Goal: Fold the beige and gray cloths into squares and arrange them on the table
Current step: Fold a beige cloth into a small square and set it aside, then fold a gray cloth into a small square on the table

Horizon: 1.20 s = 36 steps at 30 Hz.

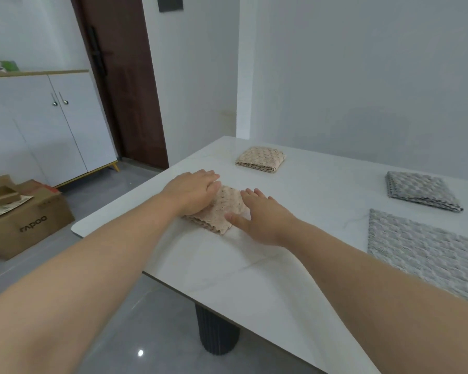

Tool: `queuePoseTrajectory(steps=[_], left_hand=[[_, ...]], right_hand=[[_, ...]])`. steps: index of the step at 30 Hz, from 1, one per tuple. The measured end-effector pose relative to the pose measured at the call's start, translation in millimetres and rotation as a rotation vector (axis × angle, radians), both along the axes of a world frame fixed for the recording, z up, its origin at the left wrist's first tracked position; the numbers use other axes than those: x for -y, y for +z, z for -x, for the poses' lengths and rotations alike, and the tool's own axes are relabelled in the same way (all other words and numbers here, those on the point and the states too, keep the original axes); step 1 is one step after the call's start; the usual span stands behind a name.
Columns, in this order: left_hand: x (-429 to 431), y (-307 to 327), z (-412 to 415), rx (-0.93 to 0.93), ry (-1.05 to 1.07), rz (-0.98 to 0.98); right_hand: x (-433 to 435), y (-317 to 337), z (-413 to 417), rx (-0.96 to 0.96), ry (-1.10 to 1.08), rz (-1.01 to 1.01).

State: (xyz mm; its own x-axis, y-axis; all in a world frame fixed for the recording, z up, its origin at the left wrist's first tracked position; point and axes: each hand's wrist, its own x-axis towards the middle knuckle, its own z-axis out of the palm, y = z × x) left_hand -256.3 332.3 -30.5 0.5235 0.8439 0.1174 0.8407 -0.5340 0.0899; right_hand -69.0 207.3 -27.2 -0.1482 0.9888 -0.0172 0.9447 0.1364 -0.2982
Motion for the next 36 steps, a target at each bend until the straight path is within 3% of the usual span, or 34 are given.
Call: queuePoseTrajectory(steps=[5, 12, 16, 20, 27, 36], left_hand=[[33.1, 16.0, -12.5, -0.191, 0.001, -0.137], [105.6, 24.1, -109.2, -0.081, -0.259, -0.184], [153.6, 16.4, -181.6, -0.074, -0.38, -0.187], [182.0, 2.0, -242.8, -0.081, -0.35, -0.079], [194.2, -10.8, -319.8, 0.061, -0.358, 0.065], [155.0, -27.2, -334.9, 0.271, -0.167, 0.105]], right_hand=[[53.5, 12.0, -20.6, 0.092, -0.02, 0.052], [107.0, 13.1, -86.4, 0.146, -0.146, -0.059], [146.0, 14.7, -147.1, 0.077, -0.295, -0.093], [181.3, 10.6, -206.4, 0.04, -0.412, -0.11], [227.3, 0.1, -297.9, -0.103, -0.651, -0.167], [225.5, -31.5, -368.4, -0.241, -0.947, -0.38]])
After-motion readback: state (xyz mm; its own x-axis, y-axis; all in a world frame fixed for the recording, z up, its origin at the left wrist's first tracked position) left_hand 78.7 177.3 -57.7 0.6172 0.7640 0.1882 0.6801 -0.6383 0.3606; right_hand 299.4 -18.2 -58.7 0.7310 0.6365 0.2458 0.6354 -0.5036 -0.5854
